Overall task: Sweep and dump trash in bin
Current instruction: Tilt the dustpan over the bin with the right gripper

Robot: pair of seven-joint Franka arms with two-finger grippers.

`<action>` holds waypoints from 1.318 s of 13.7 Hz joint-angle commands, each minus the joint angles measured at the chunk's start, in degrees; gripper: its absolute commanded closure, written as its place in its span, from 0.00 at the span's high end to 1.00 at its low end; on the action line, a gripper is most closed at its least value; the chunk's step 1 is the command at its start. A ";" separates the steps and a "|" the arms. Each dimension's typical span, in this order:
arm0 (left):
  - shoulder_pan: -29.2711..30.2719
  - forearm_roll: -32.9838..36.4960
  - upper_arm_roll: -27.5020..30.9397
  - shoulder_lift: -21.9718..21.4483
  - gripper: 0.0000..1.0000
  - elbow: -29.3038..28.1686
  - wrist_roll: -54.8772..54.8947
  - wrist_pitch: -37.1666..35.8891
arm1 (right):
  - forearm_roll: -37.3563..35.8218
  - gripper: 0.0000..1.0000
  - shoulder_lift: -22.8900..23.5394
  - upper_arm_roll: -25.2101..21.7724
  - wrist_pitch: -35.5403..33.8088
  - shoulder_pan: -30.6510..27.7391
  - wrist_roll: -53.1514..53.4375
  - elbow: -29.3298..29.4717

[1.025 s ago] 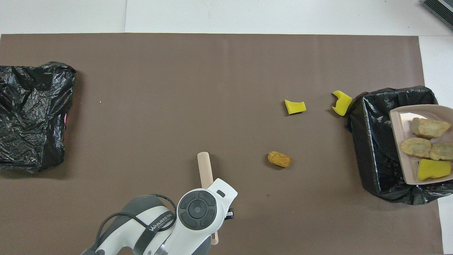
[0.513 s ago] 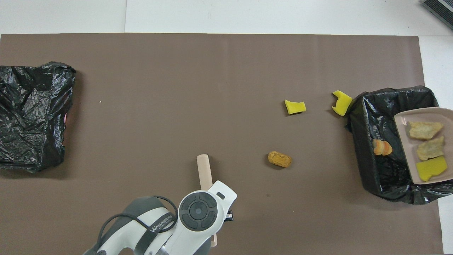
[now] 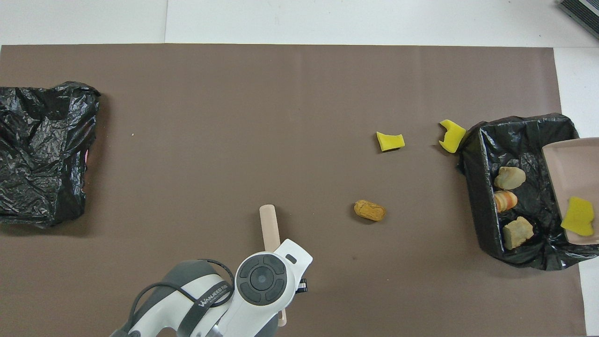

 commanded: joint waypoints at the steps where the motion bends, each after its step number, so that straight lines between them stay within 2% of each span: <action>1: -1.01 0.68 0.81 -0.99 0.00 -1.80 -0.31 1.81 | -2.65 0.00 -0.39 0.50 -0.22 -0.34 -0.19 0.99; 4: -1.01 0.68 0.81 -0.99 0.00 -2.06 -0.31 2.33 | -6.76 0.00 0.14 1.02 0.66 0.27 3.39 2.39; 7: -1.01 0.68 0.81 -0.99 0.00 -2.76 -0.31 3.21 | -12.31 0.00 0.23 1.29 0.05 4.05 5.96 3.37; 9: -1.01 0.68 0.81 -0.99 0.00 -2.94 -0.31 3.65 | -12.50 0.00 0.41 1.29 -0.39 4.58 5.87 5.03; 14: -0.74 0.68 0.81 -0.72 0.00 -3.73 -0.13 5.68 | -12.58 0.00 0.23 1.73 -2.86 7.91 5.88 4.78; 15: -0.74 0.68 0.81 -0.72 0.03 -3.73 -0.05 5.68 | -12.76 0.00 0.32 1.73 -3.64 8.71 5.87 5.21; 16: -0.48 0.68 0.81 -0.72 0.19 -3.73 0.48 5.85 | -12.85 0.00 0.32 1.73 -4.34 8.72 5.96 5.22; 18: -0.30 0.68 0.81 -0.72 0.42 -3.73 0.83 5.59 | -11.53 0.00 0.58 1.73 -4.44 8.72 6.22 5.56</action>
